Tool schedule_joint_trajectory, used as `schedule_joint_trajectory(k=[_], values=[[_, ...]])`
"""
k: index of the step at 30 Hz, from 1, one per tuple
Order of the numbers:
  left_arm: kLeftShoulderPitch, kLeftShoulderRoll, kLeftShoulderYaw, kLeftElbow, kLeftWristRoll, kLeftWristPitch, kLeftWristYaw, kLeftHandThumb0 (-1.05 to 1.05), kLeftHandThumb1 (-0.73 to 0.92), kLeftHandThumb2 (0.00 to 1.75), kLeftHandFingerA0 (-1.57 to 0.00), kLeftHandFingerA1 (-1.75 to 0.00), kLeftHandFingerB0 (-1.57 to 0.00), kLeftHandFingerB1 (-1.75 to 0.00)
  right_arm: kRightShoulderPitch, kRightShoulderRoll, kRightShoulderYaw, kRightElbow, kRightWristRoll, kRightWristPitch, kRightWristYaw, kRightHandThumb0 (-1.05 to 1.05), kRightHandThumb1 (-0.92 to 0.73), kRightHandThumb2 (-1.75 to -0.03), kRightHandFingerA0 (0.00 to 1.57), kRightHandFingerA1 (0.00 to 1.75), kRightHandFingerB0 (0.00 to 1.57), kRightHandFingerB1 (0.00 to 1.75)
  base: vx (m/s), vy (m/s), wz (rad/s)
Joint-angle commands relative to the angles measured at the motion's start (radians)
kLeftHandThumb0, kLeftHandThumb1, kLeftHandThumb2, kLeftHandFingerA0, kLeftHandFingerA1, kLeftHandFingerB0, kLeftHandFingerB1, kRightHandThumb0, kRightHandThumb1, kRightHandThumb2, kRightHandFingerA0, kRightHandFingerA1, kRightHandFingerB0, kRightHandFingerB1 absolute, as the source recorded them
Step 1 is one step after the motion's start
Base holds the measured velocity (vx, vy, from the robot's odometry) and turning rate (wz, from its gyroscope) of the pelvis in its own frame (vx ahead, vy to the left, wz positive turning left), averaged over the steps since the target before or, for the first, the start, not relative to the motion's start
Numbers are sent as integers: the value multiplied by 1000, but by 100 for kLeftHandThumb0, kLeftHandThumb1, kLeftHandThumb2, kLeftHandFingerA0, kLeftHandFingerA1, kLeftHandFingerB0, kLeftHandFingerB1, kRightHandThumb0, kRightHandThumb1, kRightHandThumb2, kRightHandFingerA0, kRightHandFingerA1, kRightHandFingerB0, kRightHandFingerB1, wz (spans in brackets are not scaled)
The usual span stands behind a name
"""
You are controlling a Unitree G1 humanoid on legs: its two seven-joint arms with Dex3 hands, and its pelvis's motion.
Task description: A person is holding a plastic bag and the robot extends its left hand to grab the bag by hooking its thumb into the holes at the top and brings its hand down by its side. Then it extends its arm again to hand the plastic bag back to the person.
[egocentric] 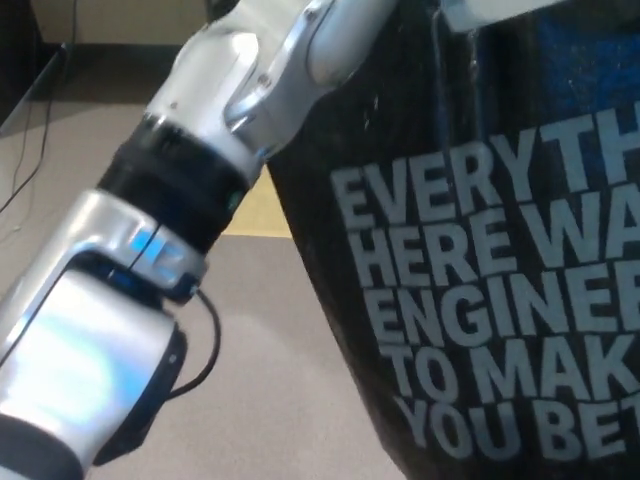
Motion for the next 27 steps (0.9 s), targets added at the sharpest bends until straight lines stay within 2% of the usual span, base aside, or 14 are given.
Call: schedule_joint_trajectory(k=[1, 3, 4, 5, 6, 9, 11, 14, 15, 16, 23, 24, 26, 27], values=[[254, 144, 39, -220, -71, 69, -260, -100, 54, 63, 0, 0, 0, 0, 22, -3, 6, -5, -1, -12, 3, -38, -70, -61, 70, 48, 61, 41, 0, 0, 0], [385, 196, 70, -309, -91, 63, -272, -97, 55, 60, 0, 0, 0, 0, 29, 5, 13, -5, -5, -12, 3, -38, -70, -61, 69, 47, 62, 41, 0, 0, 0], [432, 212, 88, -319, -113, 39, -259, -85, 47, 89, 0, 0, 0, -1, 29, 6, 14, -4, -6, -14, 2, -38, -70, -61, 69, 47, 60, 41, 0, 0, 0], [466, 220, 102, -329, -134, 26, -256, -85, 47, 89, 0, 0, 0, -1, 28, 5, 16, -3, -7, -14, 2, -38, -70, -61, 69, 47, 60, 41, 0, 0, 0], [496, 242, 109, -338, -126, 13, -248, -98, 54, 62, 0, -1, 0, 0, 27, 6, 17, -4, -8, -13, 3, -38, -71, -61, 68, 46, 59, 40, 0, 0, 0], [619, 297, 153, -367, -132, -1, -232, -93, 54, 58, 0, 0, 0, 0, 21, 4, 18, -5, -7, -8, 0, -38, -70, -61, 68, 46, 59, 41, 0, 0, 0], [671, 324, 171, -356, -120, -25, -195, -82, 45, 86, 0, 0, 0, 0, 14, 6, 20, -2, -7, 3, 2, -38, -70, -61, 68, 45, 59, 40, 0, 0, 0], [738, 354, 192, -351, -128, -44, -183, -93, 56, 58, 0, 0, 0, 0, 12, 9, 22, 0, -7, 4, 4, -37, -70, -61, 68, 45, 61, 41, 0, 0, 0], [755, 364, 198, -351, -131, -48, -189, -93, 56, 58, 0, 0, 0, 0, 12, 10, 23, -1, -5, 3, 3, -37, -70, -61, 68, 45, 61, 41, 0, 0, 0], [794, 380, 212, -320, -143, -92, -160, -85, 47, 88, 0, -5, 0, 0, 18, 15, 20, -4, 0, 6, 6, -38, -70, -61, 67, 45, 60, 41, 0, 0, 0], [929, 386, 255, -235, -172, -134, -124, -73, 40, 83, 0, -8, 0, -5, 6, 12, 17, 1, 1, -2, 3, -39, -70, -61, 68, 46, 61, 41, 0, 0, 0], [948, 384, 261, -224, -178, -141, -123, -85, 46, 61, 0, -16, 0, -4, 2, 12, 18, 2, 0, 2, 2, -39, -70, -61, 68, 46, 61, 41, 0, 0, 0], [990, 372, 276, -197, -194, -140, -119, -83, 45, 60, 0, -14, 0, -6, -7, 9, 20, 1, -3, 11, 2, -39, -70, -61, 67, 45, 61, 41, 0, 0, 0], [1006, 364, 281, -172, -202, -145, -114, -70, 39, 81, 0, -6, 0, -7, -10, 5, 23, 0, -7, 10, 1, -40, -70, -61, 67, 45, 59, 40, 0, 0, 0]])
